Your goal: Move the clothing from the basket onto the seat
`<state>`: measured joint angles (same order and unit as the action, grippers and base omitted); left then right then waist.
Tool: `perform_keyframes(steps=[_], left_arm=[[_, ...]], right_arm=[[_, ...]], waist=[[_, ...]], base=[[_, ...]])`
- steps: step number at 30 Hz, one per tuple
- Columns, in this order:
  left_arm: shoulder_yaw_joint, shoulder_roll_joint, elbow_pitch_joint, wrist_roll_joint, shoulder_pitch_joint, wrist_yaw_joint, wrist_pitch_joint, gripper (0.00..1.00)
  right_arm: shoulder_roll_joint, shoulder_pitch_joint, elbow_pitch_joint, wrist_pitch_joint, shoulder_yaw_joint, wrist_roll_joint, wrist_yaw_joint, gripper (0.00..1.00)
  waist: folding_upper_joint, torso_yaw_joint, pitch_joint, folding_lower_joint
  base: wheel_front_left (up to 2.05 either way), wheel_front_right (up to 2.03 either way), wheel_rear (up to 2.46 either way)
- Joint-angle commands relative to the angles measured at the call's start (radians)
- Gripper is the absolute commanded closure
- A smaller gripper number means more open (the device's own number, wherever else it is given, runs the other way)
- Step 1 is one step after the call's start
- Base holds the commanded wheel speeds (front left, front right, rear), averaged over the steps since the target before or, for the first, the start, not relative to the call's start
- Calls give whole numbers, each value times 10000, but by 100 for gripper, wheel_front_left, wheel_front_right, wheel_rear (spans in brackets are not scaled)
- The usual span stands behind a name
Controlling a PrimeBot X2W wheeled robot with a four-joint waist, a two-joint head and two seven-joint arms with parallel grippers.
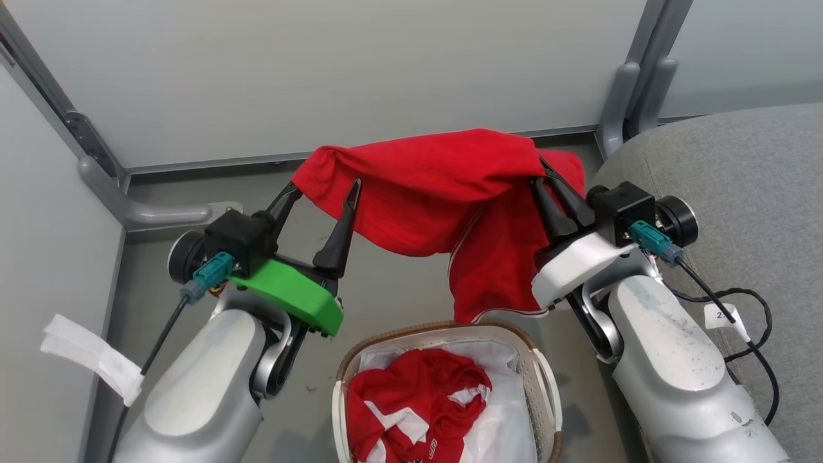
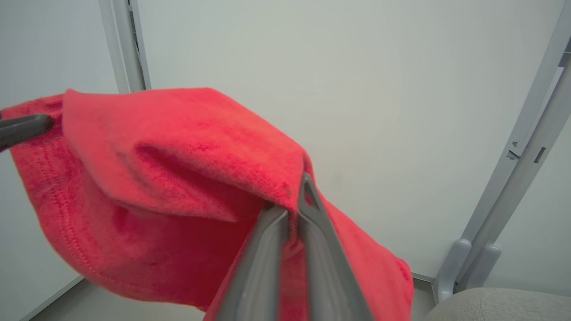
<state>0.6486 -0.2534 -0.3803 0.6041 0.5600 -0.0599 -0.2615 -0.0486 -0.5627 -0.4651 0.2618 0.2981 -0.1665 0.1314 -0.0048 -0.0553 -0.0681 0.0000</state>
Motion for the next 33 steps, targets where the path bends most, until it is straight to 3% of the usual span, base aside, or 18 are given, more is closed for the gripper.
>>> perform_keyframes(steps=[1, 12, 26, 33], left_arm=[[-203, 110, 27, -287, -348, -75, -49, 0], [-1391, 799, -296, -1400, -1851, -596, -45, 0], [-1740, 1109, -119, -2158, -2498, -712, -44, 0], [-1763, 992, 256, -2246, -2577, -715, -45, 0]], right_arm=[[-32, 73, 46, 49, -106, 74, -14, 100], [-35, 178, 116, 49, -678, 375, -14, 100], [-34, 236, 55, 49, -994, 512, -14, 100], [-41, 46, 272, 49, -1136, 600, -14, 100]], waist=[[48, 12, -60, 0], [48, 249, -250, 0], [48, 583, -352, 0], [48, 1403, -634, 0]], base=[[0, 0, 0], [0, 0, 0], [0, 0, 0], [0, 0, 0]])
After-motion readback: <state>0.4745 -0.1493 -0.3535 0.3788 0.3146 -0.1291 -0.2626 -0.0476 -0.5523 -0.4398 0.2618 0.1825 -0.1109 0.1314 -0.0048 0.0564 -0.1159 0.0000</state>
